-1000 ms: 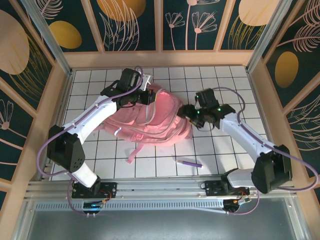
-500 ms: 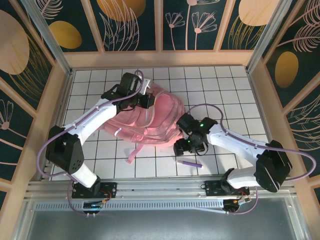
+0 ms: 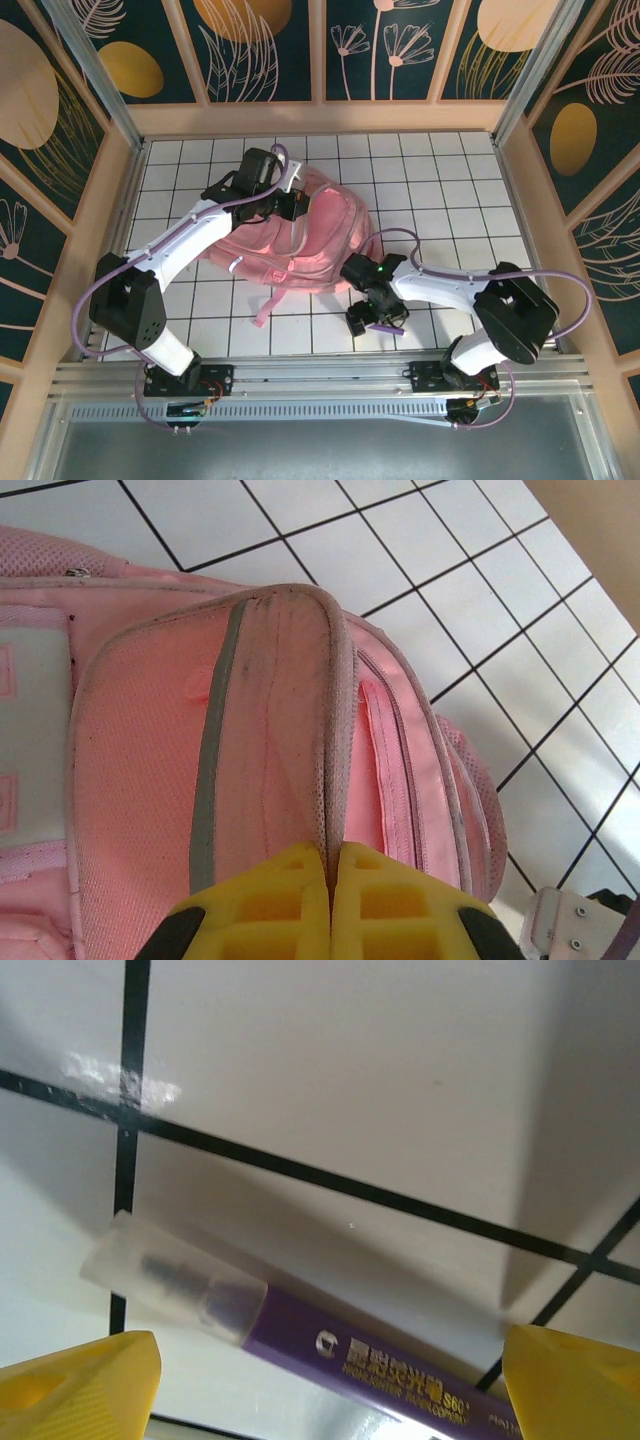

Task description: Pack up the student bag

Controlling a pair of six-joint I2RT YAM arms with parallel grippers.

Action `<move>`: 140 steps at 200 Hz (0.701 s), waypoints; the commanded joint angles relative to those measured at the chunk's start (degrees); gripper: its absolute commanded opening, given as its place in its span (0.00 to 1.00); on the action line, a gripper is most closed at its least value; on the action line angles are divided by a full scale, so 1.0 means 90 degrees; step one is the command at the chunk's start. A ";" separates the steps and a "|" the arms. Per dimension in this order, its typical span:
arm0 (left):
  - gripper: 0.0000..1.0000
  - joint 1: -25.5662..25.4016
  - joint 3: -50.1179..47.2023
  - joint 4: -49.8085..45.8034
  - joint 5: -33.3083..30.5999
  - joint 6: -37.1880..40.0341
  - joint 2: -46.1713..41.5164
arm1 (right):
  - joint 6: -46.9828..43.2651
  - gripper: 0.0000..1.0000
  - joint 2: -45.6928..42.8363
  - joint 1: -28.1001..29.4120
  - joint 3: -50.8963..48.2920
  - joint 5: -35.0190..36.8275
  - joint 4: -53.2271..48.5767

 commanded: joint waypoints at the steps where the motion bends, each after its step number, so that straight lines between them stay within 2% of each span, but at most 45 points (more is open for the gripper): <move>1: 0.00 0.0086 0.0184 -0.0093 0.0103 0.0241 -0.0124 | 0.0264 0.86 0.0111 0.0033 -0.0184 0.0340 0.0283; 31: 0.00 0.0091 -0.0142 0.0083 0.0086 0.0140 -0.0263 | 0.0610 0.77 0.0490 -0.0003 -0.0318 0.0655 0.0537; 74: 0.00 0.0089 -0.0289 0.0205 0.0126 -0.0133 -0.0403 | 0.0730 0.52 0.0439 -0.0317 -0.0346 0.0938 0.0859; 114: 0.00 0.0087 -0.0302 0.0280 0.0189 -0.0372 -0.0437 | 0.0603 0.40 0.0029 -0.0939 -0.0331 0.1049 0.1077; 140: 0.00 0.0089 -0.0322 0.0320 0.0158 -0.0510 -0.0424 | 0.0712 0.28 -0.0372 -0.1473 -0.0546 0.1011 0.1463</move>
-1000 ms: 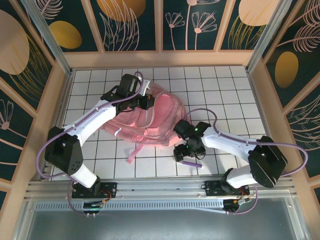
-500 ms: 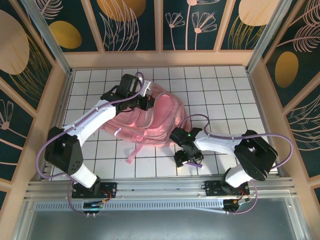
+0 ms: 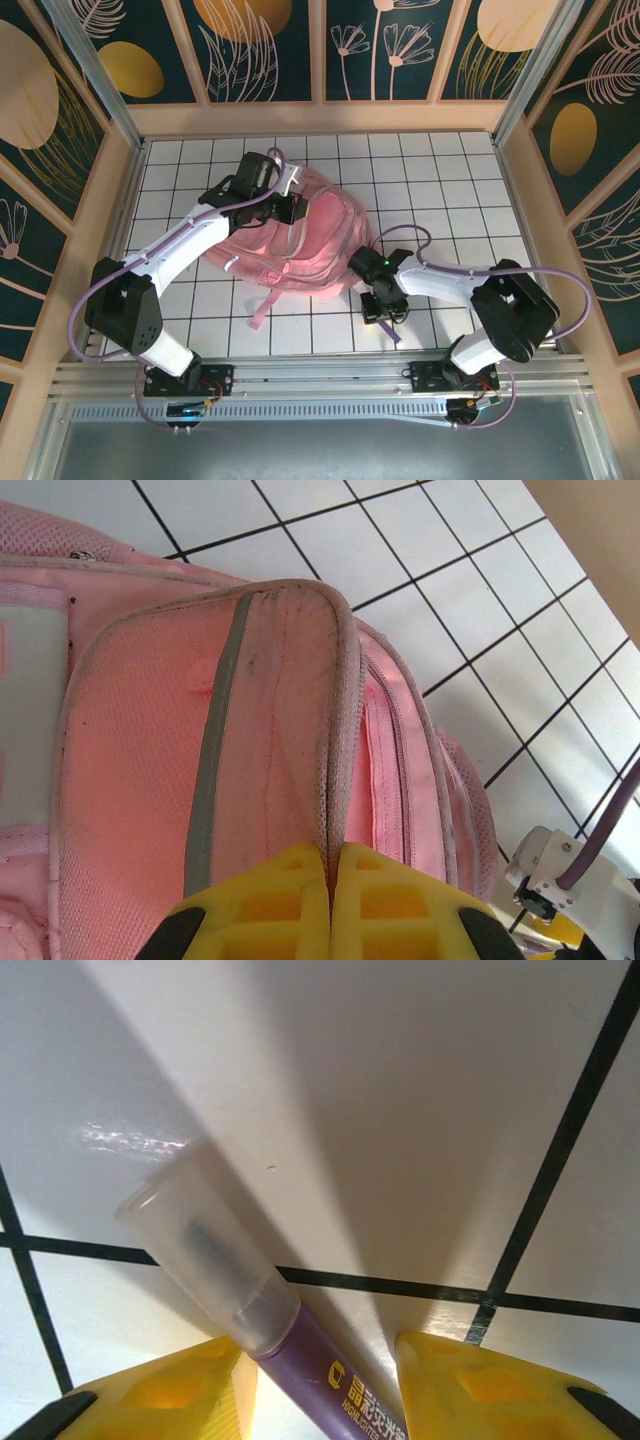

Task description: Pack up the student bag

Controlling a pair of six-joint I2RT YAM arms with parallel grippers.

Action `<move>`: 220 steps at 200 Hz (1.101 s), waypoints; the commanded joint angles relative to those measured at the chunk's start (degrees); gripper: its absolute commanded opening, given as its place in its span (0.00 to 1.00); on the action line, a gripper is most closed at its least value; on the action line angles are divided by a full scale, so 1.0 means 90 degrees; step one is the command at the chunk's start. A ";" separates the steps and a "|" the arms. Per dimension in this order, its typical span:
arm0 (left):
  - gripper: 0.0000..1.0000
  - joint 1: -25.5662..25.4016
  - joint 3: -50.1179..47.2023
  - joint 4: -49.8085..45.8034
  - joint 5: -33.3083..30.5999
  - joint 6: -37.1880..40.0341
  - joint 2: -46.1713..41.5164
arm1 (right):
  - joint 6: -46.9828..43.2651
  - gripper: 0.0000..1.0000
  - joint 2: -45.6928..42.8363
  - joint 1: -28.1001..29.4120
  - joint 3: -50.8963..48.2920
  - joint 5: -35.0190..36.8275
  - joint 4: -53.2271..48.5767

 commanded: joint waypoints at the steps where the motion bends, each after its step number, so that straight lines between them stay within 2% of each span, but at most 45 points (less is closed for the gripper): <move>1: 0.00 0.0073 -0.0024 0.0220 0.0092 -0.0236 -0.0227 | 0.0097 0.27 -0.0374 -0.0781 -0.0377 0.0829 0.1249; 19: 0.00 0.0072 -0.0122 0.0359 0.0179 -0.0396 -0.0234 | 0.0301 0.25 -0.0539 -0.1075 -0.0483 0.0784 0.1305; 65: 0.00 0.0072 -0.0130 0.0418 0.0347 -0.0771 -0.0263 | 0.0615 0.16 -0.0784 -0.1202 -0.0552 0.0880 0.1283; 88: 0.00 0.0073 -0.0159 0.0452 0.0390 -0.0866 -0.0381 | 0.0790 0.09 -0.1143 -0.1279 -0.0489 0.0817 0.1182; 123: 0.00 0.0079 -0.0249 0.0412 0.0557 -0.0792 -0.0653 | 0.1542 0.08 -0.1819 -0.1478 0.0625 0.0539 0.0489; 137: 0.00 0.0072 -0.0230 0.0402 0.0602 -0.0836 -0.0739 | 0.1741 0.05 -0.1927 -0.1470 0.1126 -0.0007 0.0665; 153: 0.00 0.0072 -0.0166 0.0462 0.0808 -0.0979 -0.0808 | 0.2054 0.05 -0.1648 -0.1471 0.1808 -0.0525 0.0925; 178: 0.00 0.0072 -0.0088 0.0696 0.1189 -0.1199 -0.0829 | 0.2937 0.05 -0.1003 -0.1407 0.2386 -0.1331 0.2517; 187: 0.00 0.0073 -0.0069 0.0775 0.1239 -0.1297 -0.0814 | 0.3252 0.05 -0.0719 -0.1351 0.2486 -0.1321 0.3149; 207: 0.00 0.0077 -0.0013 0.0941 0.1401 -0.1484 -0.0718 | 0.3976 0.09 0.0067 -0.1217 0.2822 -0.1145 0.3745; 220: 0.00 0.0078 0.0044 0.1007 0.1443 -0.1571 -0.0651 | 0.4282 0.17 0.0599 -0.1082 0.2901 -0.1092 0.4079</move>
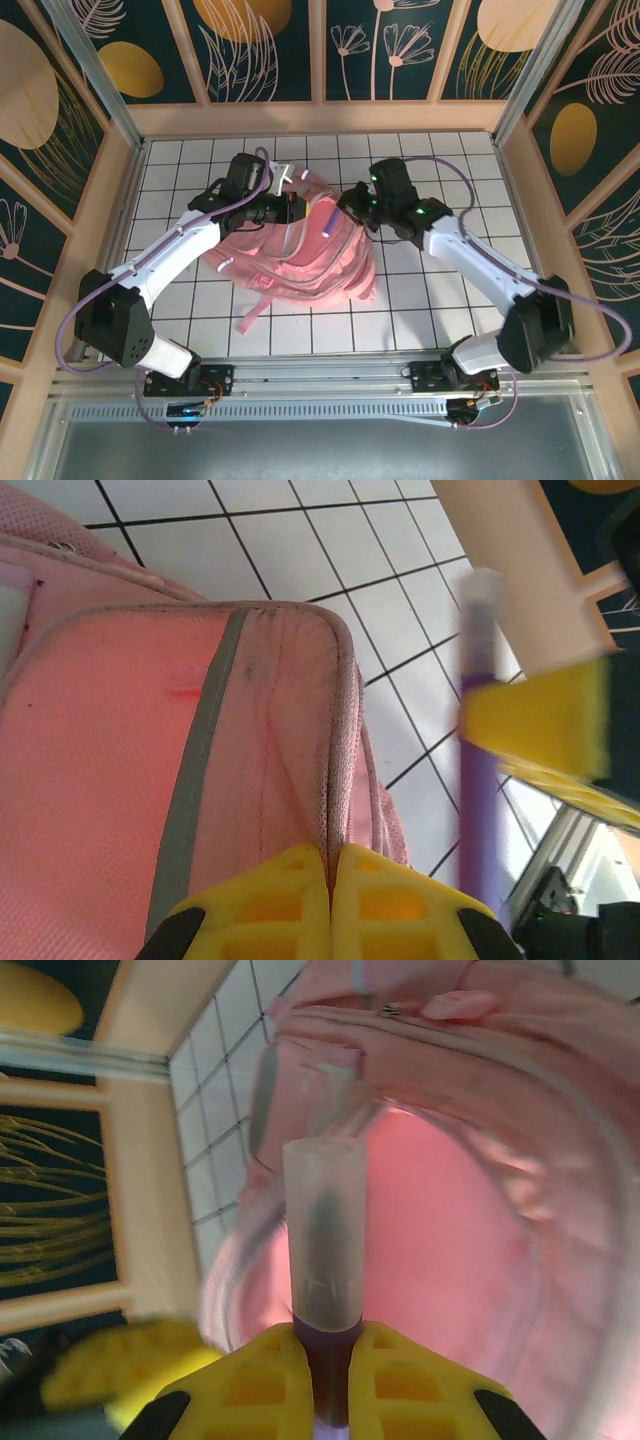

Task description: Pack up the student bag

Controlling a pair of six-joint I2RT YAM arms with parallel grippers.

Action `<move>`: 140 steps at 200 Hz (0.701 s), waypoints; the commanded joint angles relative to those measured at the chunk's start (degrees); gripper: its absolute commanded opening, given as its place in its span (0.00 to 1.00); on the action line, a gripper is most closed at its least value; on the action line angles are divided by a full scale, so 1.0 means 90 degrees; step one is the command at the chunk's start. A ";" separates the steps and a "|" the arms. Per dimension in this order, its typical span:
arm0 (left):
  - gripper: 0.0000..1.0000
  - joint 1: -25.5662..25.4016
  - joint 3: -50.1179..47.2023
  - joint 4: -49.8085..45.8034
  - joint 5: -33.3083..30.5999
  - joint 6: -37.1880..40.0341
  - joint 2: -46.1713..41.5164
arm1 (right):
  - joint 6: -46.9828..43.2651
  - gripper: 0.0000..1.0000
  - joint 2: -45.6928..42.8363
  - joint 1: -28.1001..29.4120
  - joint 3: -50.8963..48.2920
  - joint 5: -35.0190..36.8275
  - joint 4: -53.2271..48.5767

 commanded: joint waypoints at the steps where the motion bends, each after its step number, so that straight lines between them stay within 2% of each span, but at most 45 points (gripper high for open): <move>1: 0.00 0.0017 0.0320 0.0859 0.0609 -0.0349 -0.0153 | 0.1062 0.18 0.0837 0.0223 0.0176 -0.0114 0.1085; 19: 0.00 0.0020 0.0437 0.0893 0.0614 -0.0394 -0.0070 | 0.0995 0.22 0.1317 0.0381 0.0324 -0.0164 0.1090; 40: 0.00 0.0015 0.0472 0.0928 0.0609 -0.0436 -0.0017 | 0.0884 0.38 0.1552 0.0508 0.0421 -0.0143 0.0807; 52: 0.00 0.0014 0.0436 0.0942 0.0597 -0.0454 -0.0016 | 0.0732 0.51 0.1493 0.0472 0.0379 -0.0258 0.0684; 60: 0.00 0.0014 0.0394 0.0976 0.0534 -0.0454 -0.0034 | 0.0588 0.55 0.1338 0.0437 0.0284 -0.0193 0.0546; 97: 0.00 0.0019 0.0352 0.1030 0.0338 -0.0449 0.0058 | -0.0215 0.59 -0.0051 -0.0053 -0.0913 -0.0139 0.0237; 122: 0.00 0.0018 0.0320 0.1200 0.0385 -0.0397 0.0269 | -0.1416 0.59 -0.0625 -0.0389 -0.1320 -0.0017 -0.0663; 140: 0.00 0.0006 0.0485 0.1180 0.0671 -0.0289 0.0583 | -0.2330 0.60 -0.0797 -0.0624 -0.1389 -0.0039 -0.1074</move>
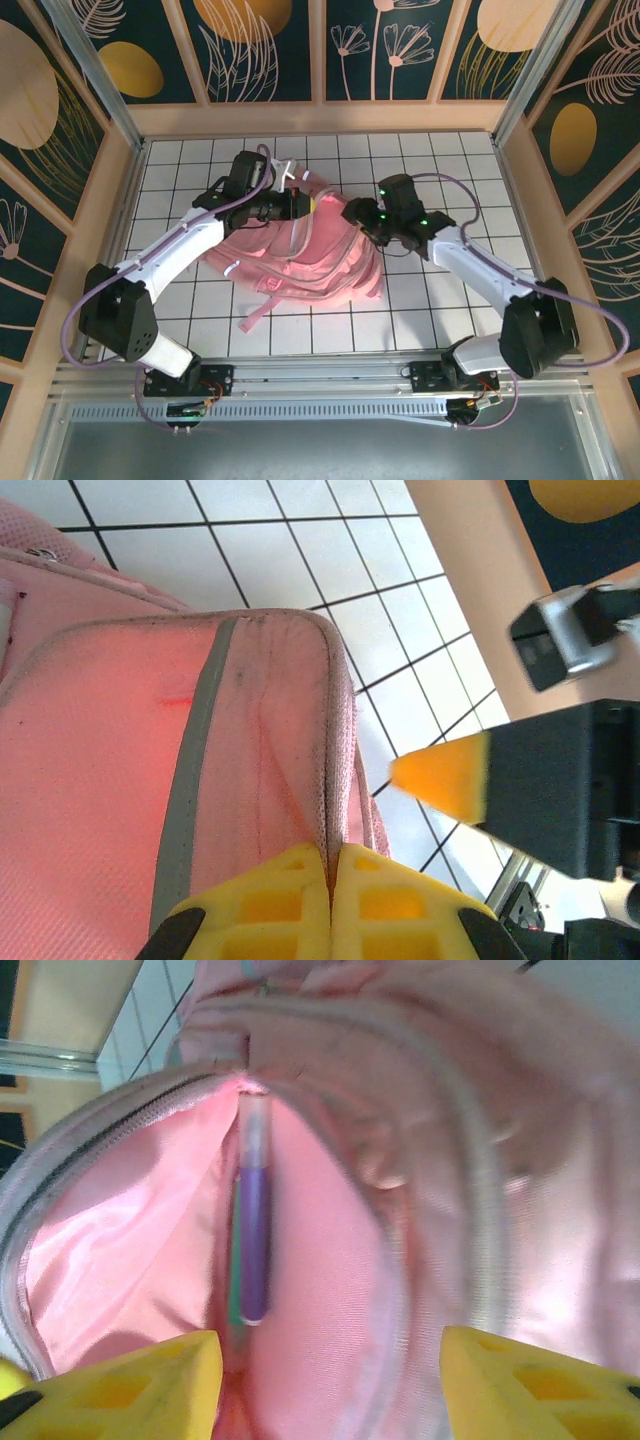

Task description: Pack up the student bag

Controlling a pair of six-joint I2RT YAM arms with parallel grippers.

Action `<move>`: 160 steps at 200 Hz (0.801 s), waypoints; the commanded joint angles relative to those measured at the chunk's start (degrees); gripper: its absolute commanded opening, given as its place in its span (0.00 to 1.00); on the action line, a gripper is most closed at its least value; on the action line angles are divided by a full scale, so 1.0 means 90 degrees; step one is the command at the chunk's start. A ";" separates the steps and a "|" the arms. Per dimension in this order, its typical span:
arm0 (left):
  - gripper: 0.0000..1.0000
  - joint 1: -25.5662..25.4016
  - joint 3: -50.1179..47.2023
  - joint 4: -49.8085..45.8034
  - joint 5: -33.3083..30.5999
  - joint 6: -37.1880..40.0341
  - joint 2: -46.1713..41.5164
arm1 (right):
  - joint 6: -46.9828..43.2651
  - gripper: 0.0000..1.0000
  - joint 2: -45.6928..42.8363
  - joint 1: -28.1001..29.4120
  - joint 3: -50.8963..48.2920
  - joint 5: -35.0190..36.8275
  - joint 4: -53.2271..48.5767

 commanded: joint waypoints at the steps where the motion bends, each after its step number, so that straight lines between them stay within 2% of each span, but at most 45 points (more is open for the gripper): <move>1: 0.00 -0.0012 0.0424 0.0770 0.0516 0.0095 0.0290 | -0.1542 0.60 -0.0163 -0.0097 -0.0197 0.0055 -0.0904; 13: 0.00 -0.0058 0.0502 0.0879 0.0923 0.0233 0.0497 | -0.2025 0.60 -0.0238 -0.0086 -0.0208 -0.0192 -0.0993; 29: 0.01 -0.0145 0.0427 0.1151 0.0945 0.0393 0.0679 | -0.2355 0.60 -0.0421 -0.0069 -0.0312 -0.0377 -0.0997; 42: 0.32 -0.0175 0.0502 0.1085 0.1027 0.0621 0.0877 | -0.2493 0.61 -0.0622 -0.0124 -0.0516 -0.0416 -0.0894; 53: 0.41 -0.0179 0.0777 0.0627 0.1149 0.1057 0.1029 | -0.2544 0.61 -0.0666 -0.0235 -0.0547 -0.0408 -0.1000; 59: 0.41 -0.0179 0.0998 0.0214 0.1134 0.1444 0.1045 | -0.2551 0.61 -0.0640 -0.0298 -0.0515 -0.0389 -0.1099; 72: 0.34 -0.0168 0.1465 -0.0833 0.0948 0.2495 0.1044 | -0.2602 0.61 -0.0616 -0.0357 -0.0453 -0.0416 -0.1207; 93: 0.37 -0.0165 0.1814 -0.2368 0.0268 0.4314 0.0894 | -0.2812 0.60 -0.0718 -0.0346 -0.0472 -0.0529 -0.1130; 111: 0.43 -0.0168 0.1584 -0.3347 -0.0531 0.5696 0.0666 | -0.2886 0.60 -0.0834 -0.0309 -0.0536 -0.0486 -0.1043; 128: 0.47 -0.0167 0.0843 -0.3659 -0.1375 0.6523 0.0403 | -0.2753 0.60 -0.0832 -0.0288 -0.0609 -0.0675 -0.0852; 160: 0.50 -0.0153 -0.0256 -0.3514 -0.2073 0.7823 0.0066 | -0.2496 0.61 -0.0706 -0.0284 -0.0608 -0.0702 -0.0617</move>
